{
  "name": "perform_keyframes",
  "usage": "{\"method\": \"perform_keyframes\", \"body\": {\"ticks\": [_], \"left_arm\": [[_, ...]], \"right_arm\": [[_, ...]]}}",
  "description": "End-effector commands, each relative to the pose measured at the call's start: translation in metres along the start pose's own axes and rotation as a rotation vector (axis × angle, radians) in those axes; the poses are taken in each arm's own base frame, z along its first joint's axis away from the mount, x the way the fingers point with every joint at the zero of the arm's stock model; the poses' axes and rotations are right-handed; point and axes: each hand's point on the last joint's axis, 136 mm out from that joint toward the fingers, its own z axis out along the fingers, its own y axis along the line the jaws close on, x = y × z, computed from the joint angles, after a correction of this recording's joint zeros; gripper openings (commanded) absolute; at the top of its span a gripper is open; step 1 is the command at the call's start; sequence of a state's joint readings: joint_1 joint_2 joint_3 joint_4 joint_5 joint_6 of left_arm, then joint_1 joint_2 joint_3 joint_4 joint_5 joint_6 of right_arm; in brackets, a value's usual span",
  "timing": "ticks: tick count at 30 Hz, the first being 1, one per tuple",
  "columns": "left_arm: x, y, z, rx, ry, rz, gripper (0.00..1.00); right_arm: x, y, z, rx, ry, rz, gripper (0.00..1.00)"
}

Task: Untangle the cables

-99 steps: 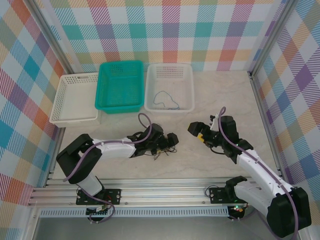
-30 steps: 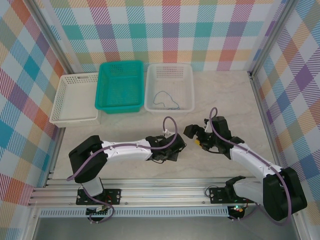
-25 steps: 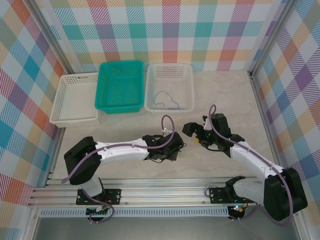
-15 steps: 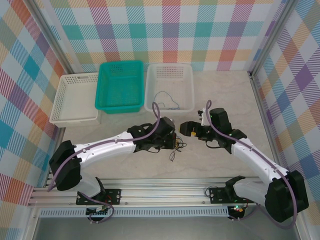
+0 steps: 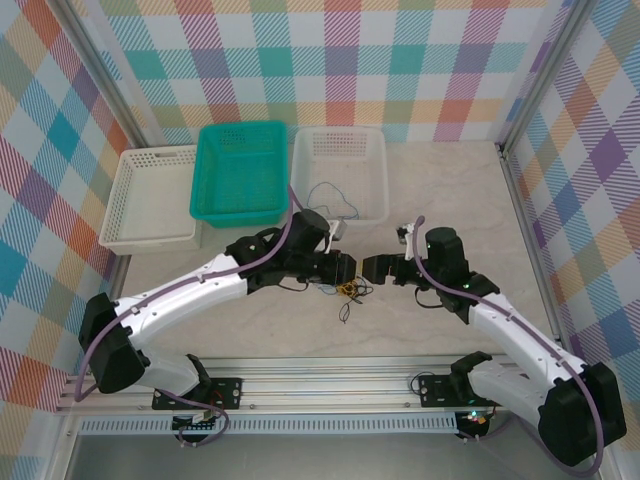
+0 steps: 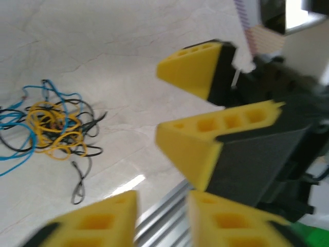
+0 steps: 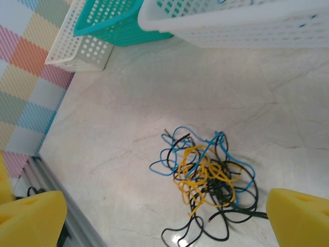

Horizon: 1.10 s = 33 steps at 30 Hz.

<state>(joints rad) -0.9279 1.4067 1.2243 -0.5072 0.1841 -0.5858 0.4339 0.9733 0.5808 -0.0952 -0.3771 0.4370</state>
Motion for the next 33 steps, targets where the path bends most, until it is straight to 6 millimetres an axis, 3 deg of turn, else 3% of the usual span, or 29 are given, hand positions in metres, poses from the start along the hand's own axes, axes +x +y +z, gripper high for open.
{"method": "perform_keyframes", "body": {"ticks": [1, 5, 9, 19, 25, 33], "left_arm": [[0.029, 0.04, 0.024, -0.161, 0.065, 0.064, 0.57], [0.054, 0.066, 0.059, -0.26, 0.066, 0.146, 0.65], [0.067, 0.072, 0.081, -0.301, 0.05, 0.224, 0.66], [0.078, 0.086, 0.106, -0.343, 0.076, 0.237, 0.37], [0.075, 0.083, 0.117, -0.329, 0.063, 0.229, 0.35], [0.063, 0.075, 0.102, -0.322, 0.006, 0.203, 0.06]], "right_arm": [[-0.007, -0.013, -0.004, 0.089, -0.054, 0.018, 1.0], [-0.006, -0.028, -0.008, 0.163, -0.089, 0.079, 1.0], [-0.006, -0.03, -0.012, 0.174, -0.112, 0.104, 1.0], [-0.006, -0.029, -0.016, 0.181, -0.116, 0.108, 1.0], [-0.007, -0.028, -0.019, 0.18, -0.123, 0.101, 1.0], [-0.002, -0.026, -0.017, 0.159, -0.107, 0.089, 1.0]]}}
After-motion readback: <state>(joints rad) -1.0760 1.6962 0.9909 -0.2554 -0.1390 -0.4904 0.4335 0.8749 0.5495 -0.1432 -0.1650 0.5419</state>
